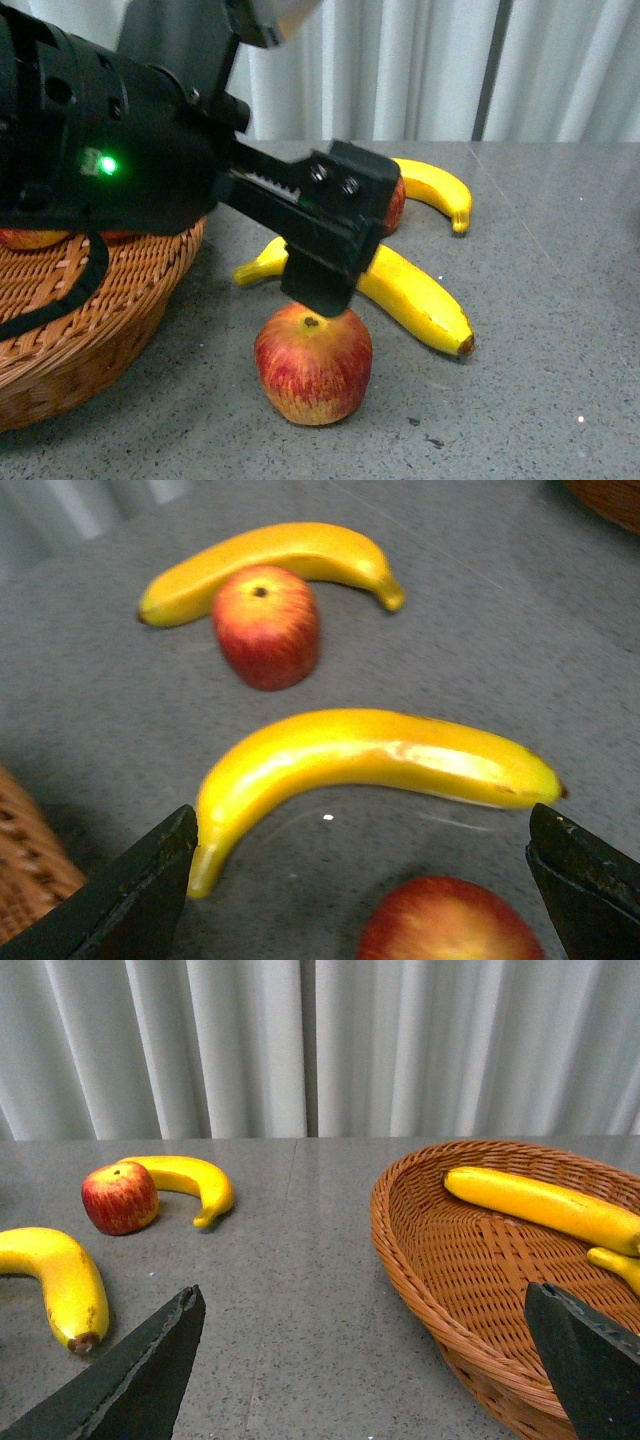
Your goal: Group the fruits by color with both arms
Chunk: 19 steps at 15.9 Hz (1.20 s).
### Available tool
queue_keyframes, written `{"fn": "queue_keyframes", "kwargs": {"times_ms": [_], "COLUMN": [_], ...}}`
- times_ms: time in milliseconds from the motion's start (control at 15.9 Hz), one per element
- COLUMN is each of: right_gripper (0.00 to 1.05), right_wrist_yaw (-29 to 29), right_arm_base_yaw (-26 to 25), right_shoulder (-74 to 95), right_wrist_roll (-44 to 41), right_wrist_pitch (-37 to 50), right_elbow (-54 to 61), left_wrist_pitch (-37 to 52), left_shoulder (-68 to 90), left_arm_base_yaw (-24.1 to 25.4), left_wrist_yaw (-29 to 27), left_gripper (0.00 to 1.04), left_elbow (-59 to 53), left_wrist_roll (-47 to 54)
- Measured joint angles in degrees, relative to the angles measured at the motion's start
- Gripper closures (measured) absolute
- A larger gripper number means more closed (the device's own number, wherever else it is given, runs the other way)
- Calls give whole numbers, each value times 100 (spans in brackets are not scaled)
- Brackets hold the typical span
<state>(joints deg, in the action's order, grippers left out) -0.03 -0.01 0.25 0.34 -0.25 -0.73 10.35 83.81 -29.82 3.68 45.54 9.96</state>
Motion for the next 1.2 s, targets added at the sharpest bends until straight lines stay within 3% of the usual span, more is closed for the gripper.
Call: {"fn": "queue_keyframes", "kwargs": {"times_ms": [63,252,755,944,1195], "right_gripper": [7,7,7,7,7], "right_wrist_yaw": [0,0,0,0,0], "right_arm_base_yaw": [0,0,0,0,0], "right_shoulder": [0,0,0,0,0], "right_wrist_roll": [0,0,0,0,0], "right_wrist_pitch": [0,0,0,2,0], "right_elbow": [0,0,0,0,0], "left_wrist_pitch": [-179,-216,-114,-142,-136], "left_shoulder": [271,487,883,822,-94], "left_arm_base_yaw": [-234,-295,-356,-332,9], "left_wrist_yaw": [35,-133,55,166,0], "left_gripper": [7,7,8,34,37], "left_elbow": [87,26,-275,-291,-219], "left_wrist_roll": [111,249,212,157,-81]}}
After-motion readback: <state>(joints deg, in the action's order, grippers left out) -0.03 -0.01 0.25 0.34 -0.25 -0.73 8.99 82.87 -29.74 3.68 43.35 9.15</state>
